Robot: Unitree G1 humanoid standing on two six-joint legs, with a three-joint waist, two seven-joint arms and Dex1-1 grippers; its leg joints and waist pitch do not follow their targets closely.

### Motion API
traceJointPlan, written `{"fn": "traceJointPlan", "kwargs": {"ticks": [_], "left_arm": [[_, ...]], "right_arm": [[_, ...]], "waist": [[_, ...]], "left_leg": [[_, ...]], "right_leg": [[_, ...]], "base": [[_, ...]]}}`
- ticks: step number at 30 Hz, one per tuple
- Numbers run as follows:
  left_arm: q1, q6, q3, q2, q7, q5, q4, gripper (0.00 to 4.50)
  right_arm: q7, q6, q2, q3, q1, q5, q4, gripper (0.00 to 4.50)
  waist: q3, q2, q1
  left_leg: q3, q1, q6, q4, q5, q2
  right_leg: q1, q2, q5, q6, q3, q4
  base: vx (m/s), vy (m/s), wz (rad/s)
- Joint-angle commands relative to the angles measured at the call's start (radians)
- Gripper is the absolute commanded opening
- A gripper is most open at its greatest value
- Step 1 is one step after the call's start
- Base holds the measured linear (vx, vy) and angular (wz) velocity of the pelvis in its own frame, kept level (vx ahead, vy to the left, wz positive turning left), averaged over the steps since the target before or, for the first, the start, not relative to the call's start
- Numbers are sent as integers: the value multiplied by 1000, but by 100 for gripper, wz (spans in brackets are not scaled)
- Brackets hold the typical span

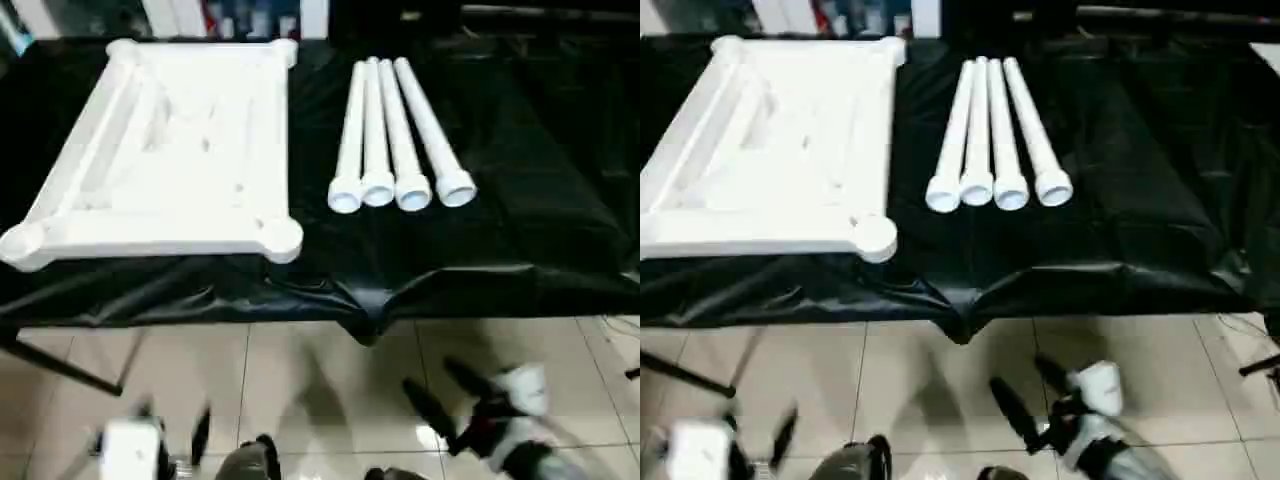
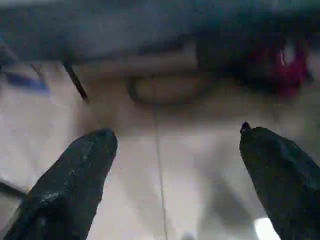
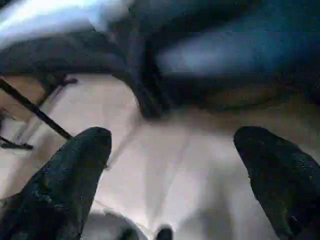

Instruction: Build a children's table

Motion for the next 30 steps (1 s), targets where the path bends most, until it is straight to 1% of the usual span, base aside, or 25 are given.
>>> {"fn": "traceJointPlan", "kwargs": {"ticks": [1,3,4,5,6,7,8,11,12,13,14,15,16,19,20,21,22,23,24,25,26,27,28,29,30], "left_arm": [[-10,92,24,10,27,-27,-131,446],[-57,145,35,15,50,-27,-184,446],[-108,187,46,16,72,-24,-217,446],[-165,223,52,14,93,-27,-231,446],[-209,250,57,14,107,-31,-240,446],[-321,300,56,7,133,-12,-199,446],[-336,302,55,8,135,-2,-190,446],[-452,311,48,6,169,80,-132,446],[-546,367,53,6,194,63,-80,446],[-584,383,54,14,188,43,-58,446],[-594,386,54,17,186,40,-55,446],[-646,392,58,34,173,18,-35,446],[-665,397,56,33,173,13,-34,446],[-726,415,50,31,171,29,14,446],[-745,408,50,34,160,35,43,446],[-759,399,53,41,149,39,70,446],[-763,395,52,42,146,40,79,446],[-769,396,48,38,146,37,86,446],[-772,397,43,37,149,38,96,446],[-776,398,38,39,152,37,105,446],[-776,399,28,41,155,42,115,446],[-768,400,9,35,160,50,118,446],[-760,400,0,35,160,58,121,446],[-752,400,-6,32,160,60,122,446],[-743,399,-9,28,159,62,125,446]], "right_arm": [[-44,56,-21,-54,-14,76,-123,443],[-94,72,-23,-77,-64,63,-155,443],[-148,86,-18,-93,-122,26,-168,443],[-197,101,-8,-100,-186,-23,-158,443],[-231,113,1,-104,-233,-60,-148,443],[-311,174,40,-109,-353,-46,-76,443],[-324,177,47,-109,-369,-50,-63,443],[-401,199,86,-107,-463,-48,19,443],[-417,194,107,-85,-516,-41,71,443],[-421,188,120,-71,-541,-45,94,443],[-421,185,126,-67,-549,-52,101,443],[-423,163,156,-40,-593,-98,140,443],[-420,156,161,-34,-610,-115,155,443],[-407,144,155,1,-666,-178,208,443],[-413,138,161,17,-688,-189,227,443],[-419,132,173,31,-706,-190,238,443],[-420,132,177,36,-713,-187,238,443],[-415,129,177,40,-717,-184,239,443],[-409,119,177,45,-718,-188,240,443],[-403,110,180,48,-720,-197,245,443],[-402,108,191,40,-718,-191,251,443],[-402,107,202,24,-708,-183,255,443],[-401,107,204,27,-702,-185,257,443],[-398,109,202,34,-694,-192,259,443],[-395,108,200,40,-685,-200,261,443]], "waist": [[-22,-4,4],[-24,-6,1],[-37,-13,-3],[-37,-13,-3],[-56,-14,-9],[-78,-33,-12],[-73,-24,-11],[-93,-25,-12],[-109,-36,-10],[-118,-23,-6],[-118,-25,-6],[-136,11,0],[-133,-6,-6],[-122,-7,-5],[-113,-4,-4],[-100,7,22],[-108,-6,17],[-106,-4,15],[-109,-3,8],[-114,20,15],[-136,49,-24],[-151,51,-55],[-158,44,-51],[-157,40,-46],[-142,32,-36]], "left_leg": [[-56,40,33,-92,-292,91],[-53,40,27,-87,-264,82],[-53,41,19,-81,-212,77],[-53,41,19,-81,-212,77],[-52,46,11,-66,-96,67],[-49,47,24,-48,-9,61],[-51,46,37,-47,31,60],[-44,45,30,-34,25,53],[-44,46,23,-28,36,54],[-46,46,15,-24,50,49],[-44,46,11,-23,44,49],[-49,53,-20,-20,-7,50],[-47,52,-47,-30,-106,54],[-34,72,-51,-52,-338,53],[-24,89,-40,-54,-431,45],[-38,22,56,-44,-415,12],[-48,18,116,7,-327,8],[-51,15,126,17,-292,12],[-57,-14,138,15,-242,13],[-61,16,131,0,-264,17],[-99,158,74,-51,-380,65],[-200,245,101,-81,-492,131],[-211,249,158,-55,-432,135],[-196,237,184,-45,-390,130],[-149,193,211,-73,-371,128]], "right_leg": [[-4,-87,-53,-112,54,-84],[-5,-85,-51,-97,53,-83],[-1,-80,-15,-91,50,-74],[-1,-80,-15,-91,50,-74],[2,-68,111,-87,46,-57],[15,-59,255,-77,45,-40],[8,-58,319,-83,44,-29],[14,-59,396,-77,46,-20],[24,-56,441,-71,44,-12],[22,-55,462,-77,41,-5],[18,-54,455,-79,41,-7],[22,-56,392,-88,36,-5],[33,-57,273,-100,35,-16],[53,-50,-76,-126,30,-57],[58,-50,-275,-136,30,-87],[122,-116,-563,-69,-13,-144],[149,-164,-702,-55,-23,-187],[164,-173,-725,-60,-39,-200],[200,-160,-680,-56,-78,-202],[200,-143,-638,-56,-101,-203],[117,-33,-436,-89,-96,-114],[28,8,-224,-82,-74,35],[-30,1,-133,-17,-56,102],[-49,0,-105,3,-52,119],[-58,0,-27,9,-52,146]], "base": [[0,0,0],[0,0,0],[0,0,0],[0,0,0],[0,0,0],[0,0,0],[0,0,0],[0,0,0],[0,0,0],[0,0,0],[0,0,0],[0,0,0],[0,0,0],[0,0,0],[0,0,0],[-3,12,23],[27,42,47],[27,42,47],[79,76,54],[164,67,53],[248,88,55],[198,49,28],[156,52,7],[139,47,8],[139,47,8]]}}
